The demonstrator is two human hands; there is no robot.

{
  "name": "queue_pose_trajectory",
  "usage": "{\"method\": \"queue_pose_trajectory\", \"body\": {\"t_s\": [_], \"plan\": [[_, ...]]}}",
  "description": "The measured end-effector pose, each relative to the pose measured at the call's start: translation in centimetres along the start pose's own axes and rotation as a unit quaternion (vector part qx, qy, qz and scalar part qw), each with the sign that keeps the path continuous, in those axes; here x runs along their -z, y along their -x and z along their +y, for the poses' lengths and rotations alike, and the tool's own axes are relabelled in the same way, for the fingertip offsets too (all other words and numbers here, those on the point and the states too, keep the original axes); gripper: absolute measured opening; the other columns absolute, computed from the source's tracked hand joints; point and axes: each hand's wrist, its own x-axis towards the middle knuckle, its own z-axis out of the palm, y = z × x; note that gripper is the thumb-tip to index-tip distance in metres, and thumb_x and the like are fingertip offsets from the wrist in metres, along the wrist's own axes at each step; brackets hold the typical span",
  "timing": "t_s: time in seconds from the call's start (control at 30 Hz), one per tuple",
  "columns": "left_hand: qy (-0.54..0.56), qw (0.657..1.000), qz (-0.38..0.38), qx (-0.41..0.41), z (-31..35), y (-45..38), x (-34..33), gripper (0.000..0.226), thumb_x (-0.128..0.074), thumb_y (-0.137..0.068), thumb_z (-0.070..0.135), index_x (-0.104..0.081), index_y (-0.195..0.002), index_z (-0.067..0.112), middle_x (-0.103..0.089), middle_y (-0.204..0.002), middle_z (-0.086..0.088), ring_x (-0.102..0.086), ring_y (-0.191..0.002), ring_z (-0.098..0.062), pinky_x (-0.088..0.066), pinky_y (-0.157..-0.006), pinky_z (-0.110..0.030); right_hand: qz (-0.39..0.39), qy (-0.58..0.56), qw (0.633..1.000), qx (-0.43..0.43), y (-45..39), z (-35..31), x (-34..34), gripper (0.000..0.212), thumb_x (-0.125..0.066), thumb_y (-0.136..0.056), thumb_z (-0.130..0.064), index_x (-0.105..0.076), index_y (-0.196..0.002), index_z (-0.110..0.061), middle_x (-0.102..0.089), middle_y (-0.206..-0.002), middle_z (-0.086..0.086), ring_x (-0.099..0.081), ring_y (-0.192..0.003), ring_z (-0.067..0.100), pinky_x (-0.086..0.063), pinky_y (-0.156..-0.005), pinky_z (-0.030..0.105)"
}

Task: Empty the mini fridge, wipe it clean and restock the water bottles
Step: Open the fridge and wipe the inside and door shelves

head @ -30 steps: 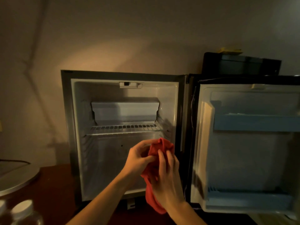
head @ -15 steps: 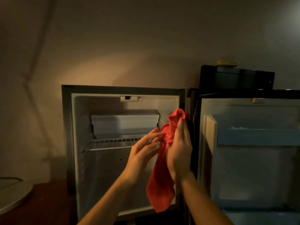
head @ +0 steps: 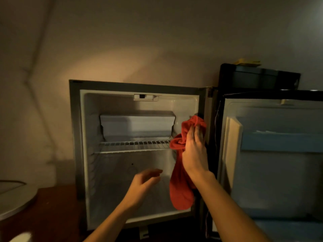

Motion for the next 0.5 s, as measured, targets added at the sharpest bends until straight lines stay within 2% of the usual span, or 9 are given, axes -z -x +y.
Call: {"method": "queue_pose_trajectory", "body": {"t_s": [0.1, 0.23, 0.33, 0.4, 0.47, 0.5], "plan": [[-0.011, 1.0, 0.0, 0.004, -0.3, 0.7, 0.7, 0.035, -0.063, -0.076, 0.029, -0.074, -0.106, 0.015, -0.075, -0.105, 0.007, -0.068, -0.102, -0.007, -0.051, -0.087, -0.02, -0.021, -0.013, 0.999, -0.02, 1.3, 0.4, -0.3, 0.07, -0.04, -0.093, 0.004, -0.005, -0.153, 0.0, -0.006, -0.161, 0.019, -0.013, -0.147, 0.033, -0.022, -0.117, 0.037], [-0.03, 0.999, 0.008, 0.026, -0.7, 1.2, 1.2, 0.048, -0.063, -0.066, 0.048, -0.075, -0.102, 0.018, -0.075, -0.102, 0.009, -0.068, -0.099, -0.005, -0.052, -0.084, -0.02, -0.053, -0.012, 0.998, -0.042, 4.4, 1.0, -1.5, 0.078, -0.048, -0.088, 0.006, -0.005, -0.153, 0.001, -0.011, -0.16, 0.021, -0.022, -0.145, 0.034, -0.031, -0.116, 0.038], [-0.059, 0.998, 0.008, 0.032, -0.9, 1.5, 1.4, 0.025, -0.068, -0.076, 0.032, -0.075, -0.098, 0.022, -0.075, -0.1, 0.013, -0.068, -0.097, -0.003, -0.05, -0.083, -0.02, -0.053, -0.014, 0.998, -0.038, 6.1, 1.8, -2.3, 0.075, -0.048, -0.091, 0.003, -0.006, -0.152, -0.001, -0.017, -0.159, 0.02, -0.034, -0.141, 0.031, -0.037, -0.112, 0.037], [-0.074, 0.997, 0.008, 0.033, -0.6, 1.8, 1.5, 0.02, -0.066, -0.078, 0.025, -0.074, -0.097, 0.024, -0.074, -0.099, 0.016, -0.068, -0.097, -0.003, -0.05, -0.082, -0.017, -0.057, -0.04, 0.996, -0.058, 6.3, 2.0, -2.4, 0.072, -0.045, -0.095, -0.001, -0.005, -0.154, -0.005, -0.014, -0.16, 0.016, -0.033, -0.142, 0.028, -0.028, -0.114, 0.033], [-0.096, 0.995, 0.014, 0.026, 0.0, 2.1, 1.7, 0.029, -0.066, -0.071, 0.037, -0.073, -0.096, 0.025, -0.074, -0.098, 0.018, -0.068, -0.096, -0.002, -0.051, -0.083, -0.016, -0.047, -0.082, 0.992, -0.081, 6.2, 1.8, -2.4, 0.07, -0.044, -0.098, -0.006, -0.003, -0.155, -0.009, -0.01, -0.161, 0.012, -0.023, -0.146, 0.026, -0.014, -0.115, 0.029], [-0.109, 0.994, 0.019, 0.017, 0.3, 2.2, 1.9, 0.036, -0.065, -0.067, 0.045, -0.072, -0.097, 0.026, -0.074, -0.098, 0.017, -0.068, -0.096, -0.001, -0.051, -0.084, -0.017, -0.04, -0.098, 0.99, -0.088, 6.0, 1.5, -2.5, 0.069, -0.043, -0.098, -0.006, -0.002, -0.154, -0.009, -0.008, -0.162, 0.012, -0.015, -0.148, 0.025, -0.009, -0.116, 0.032]]}}
